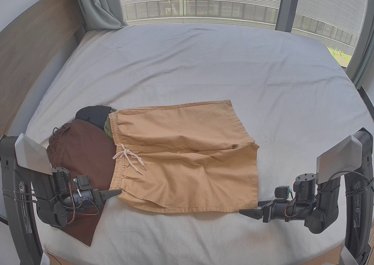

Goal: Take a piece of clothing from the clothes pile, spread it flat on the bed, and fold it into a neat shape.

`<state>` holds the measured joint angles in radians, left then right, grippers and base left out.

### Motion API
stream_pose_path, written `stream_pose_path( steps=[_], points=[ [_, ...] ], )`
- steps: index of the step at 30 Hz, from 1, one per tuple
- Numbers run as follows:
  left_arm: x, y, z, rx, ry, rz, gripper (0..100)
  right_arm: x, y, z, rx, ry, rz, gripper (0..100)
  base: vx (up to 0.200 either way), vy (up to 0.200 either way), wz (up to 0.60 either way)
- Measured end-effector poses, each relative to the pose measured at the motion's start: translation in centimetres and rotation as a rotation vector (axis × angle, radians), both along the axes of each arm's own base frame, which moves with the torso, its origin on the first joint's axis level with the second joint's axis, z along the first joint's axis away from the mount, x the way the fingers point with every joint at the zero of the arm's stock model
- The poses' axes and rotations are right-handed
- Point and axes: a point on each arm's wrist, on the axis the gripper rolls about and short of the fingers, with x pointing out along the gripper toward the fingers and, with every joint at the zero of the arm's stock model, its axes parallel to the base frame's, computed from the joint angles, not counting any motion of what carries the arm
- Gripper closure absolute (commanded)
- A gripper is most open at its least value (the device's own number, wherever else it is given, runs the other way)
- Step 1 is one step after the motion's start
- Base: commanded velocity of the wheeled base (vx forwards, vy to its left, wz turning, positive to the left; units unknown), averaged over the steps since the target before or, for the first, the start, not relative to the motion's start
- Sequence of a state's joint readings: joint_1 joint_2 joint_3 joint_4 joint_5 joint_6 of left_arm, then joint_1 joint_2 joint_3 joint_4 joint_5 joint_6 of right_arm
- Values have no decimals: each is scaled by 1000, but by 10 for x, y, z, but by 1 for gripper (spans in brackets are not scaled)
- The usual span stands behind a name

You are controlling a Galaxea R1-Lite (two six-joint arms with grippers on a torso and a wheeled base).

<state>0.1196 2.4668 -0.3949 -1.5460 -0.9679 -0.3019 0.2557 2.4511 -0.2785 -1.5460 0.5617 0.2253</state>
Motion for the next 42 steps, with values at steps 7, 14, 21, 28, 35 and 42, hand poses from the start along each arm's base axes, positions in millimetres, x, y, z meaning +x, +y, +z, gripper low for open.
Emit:
stream_pose_path(
  steps=[7, 14, 21, 28, 35, 42],
  points=[
    [0, 0, 0, 0, -1, 0, 100, 5, 3, 1, 28, 8, -13, 100, 0, 0, 0],
    [0, 0, 0, 0, 1, 0, 100, 7, 3, 2, 30, 2, -19, 100, 0, 0, 0],
    [0, 0, -2, -1, 5, -1, 100, 9, 2, 2, 28, -7, -27, 100, 0, 0, 0],
    [-2, 0, -3, 7, 4, -4, 100, 8, 2, 3, 18, -13, -34, 100, 0, 0, 0],
    [-15, 2, -5, 47, -16, -30, 100, 0, -2, 8, -16, -26, -31, 100, 0, 0, 0],
    [-34, 0, -2, 52, -10, -75, 100, -14, -8, 12, -72, -46, 4, 100, 0, 0, 0]
  ],
)
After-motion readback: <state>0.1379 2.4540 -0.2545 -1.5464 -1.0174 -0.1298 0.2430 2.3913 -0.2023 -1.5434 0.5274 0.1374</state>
